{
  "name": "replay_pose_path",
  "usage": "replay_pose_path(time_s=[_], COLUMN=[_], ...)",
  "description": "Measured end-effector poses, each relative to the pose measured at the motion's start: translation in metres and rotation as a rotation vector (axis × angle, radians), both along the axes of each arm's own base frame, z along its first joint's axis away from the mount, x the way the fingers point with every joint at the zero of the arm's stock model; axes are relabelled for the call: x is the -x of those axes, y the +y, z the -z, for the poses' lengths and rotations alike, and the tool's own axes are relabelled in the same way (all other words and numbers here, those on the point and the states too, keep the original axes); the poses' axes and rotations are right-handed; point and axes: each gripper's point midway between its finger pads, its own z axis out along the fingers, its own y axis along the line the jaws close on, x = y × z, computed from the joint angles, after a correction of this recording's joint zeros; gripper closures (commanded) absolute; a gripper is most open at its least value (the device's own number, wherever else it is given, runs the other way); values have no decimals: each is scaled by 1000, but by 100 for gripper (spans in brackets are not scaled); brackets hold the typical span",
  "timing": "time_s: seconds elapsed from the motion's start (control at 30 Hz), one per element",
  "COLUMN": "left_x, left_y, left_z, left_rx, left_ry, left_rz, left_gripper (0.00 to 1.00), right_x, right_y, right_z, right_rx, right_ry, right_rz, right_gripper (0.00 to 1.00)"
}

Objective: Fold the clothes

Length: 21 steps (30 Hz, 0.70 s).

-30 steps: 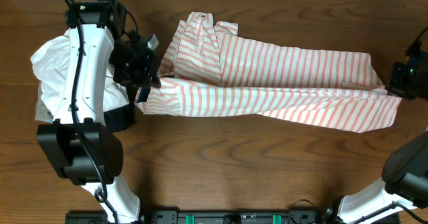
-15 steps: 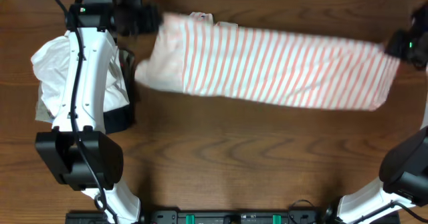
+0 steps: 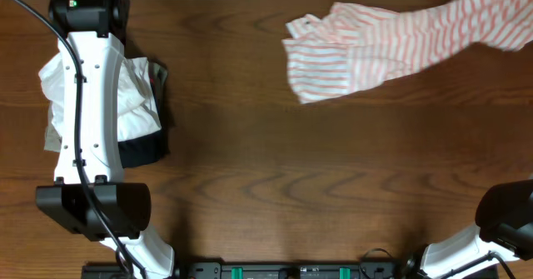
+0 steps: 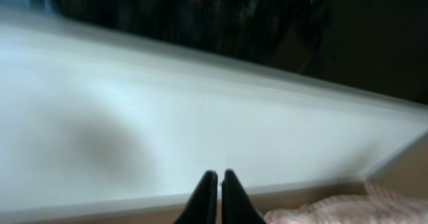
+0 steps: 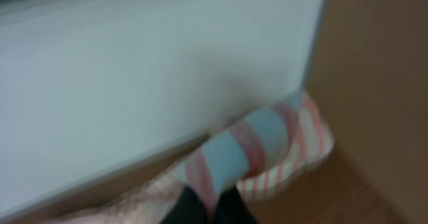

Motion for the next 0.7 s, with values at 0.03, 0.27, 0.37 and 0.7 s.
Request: replay_pose_path(time_s=[0.03,0.27,0.37,0.7], left_x=[3,28,30,7], left_y=[-3,-61,-99,-232], left_z=[15,114,134,234], left_rx=[4,-82,-135,-216], left_ry=[68,393,405,357], left_rz=[13,168,261,493], left_gripper=[94,83,57,9], right_x=[4,32,43,56], right_y=[2,21,29,51], right_z=[12,75,90,108], right_rx=[-22,-146,-182,-214], right_ry=[44,300,372,478], right_rz=[0,-8,-12,-51], right_gripper=[99,99,99,99])
